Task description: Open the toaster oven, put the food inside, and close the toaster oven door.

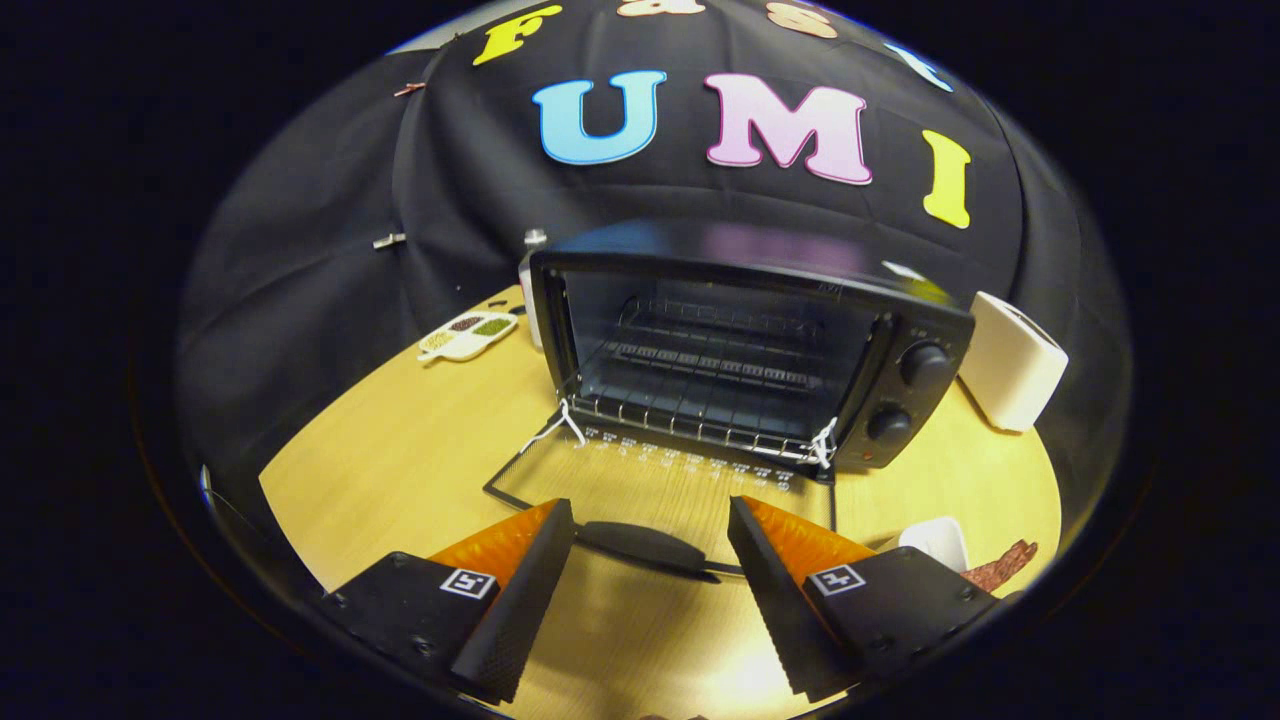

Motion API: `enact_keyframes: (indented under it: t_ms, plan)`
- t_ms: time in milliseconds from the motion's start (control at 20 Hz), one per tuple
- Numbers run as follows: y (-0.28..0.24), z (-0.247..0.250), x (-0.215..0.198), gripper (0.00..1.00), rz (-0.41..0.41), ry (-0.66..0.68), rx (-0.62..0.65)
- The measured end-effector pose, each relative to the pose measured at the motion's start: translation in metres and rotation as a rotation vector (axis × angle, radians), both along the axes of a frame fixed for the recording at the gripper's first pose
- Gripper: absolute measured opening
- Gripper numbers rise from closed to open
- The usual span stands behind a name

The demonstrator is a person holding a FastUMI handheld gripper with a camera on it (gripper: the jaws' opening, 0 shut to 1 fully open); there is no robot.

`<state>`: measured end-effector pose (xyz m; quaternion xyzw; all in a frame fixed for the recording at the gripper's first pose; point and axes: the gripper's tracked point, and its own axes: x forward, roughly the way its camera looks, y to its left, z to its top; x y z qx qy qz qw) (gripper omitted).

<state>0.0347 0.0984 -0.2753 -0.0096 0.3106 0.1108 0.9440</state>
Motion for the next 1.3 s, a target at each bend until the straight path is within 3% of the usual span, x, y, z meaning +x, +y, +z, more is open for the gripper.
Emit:
enact_keyframes:
  t_ms: [250, 650, 1050, 1300]
  plan:
    - [-0.034, 0.072, -0.005, 0.97, -0.010, -0.106, 0.000]
    - [-0.129, 0.154, -0.008, 0.98, -0.117, -0.197, -0.003]
    - [-0.206, 0.144, -0.007, 0.98, -0.123, -0.123, 0.036]
    - [-0.252, 0.104, -0.005, 0.96, -0.122, 0.016, 0.076]
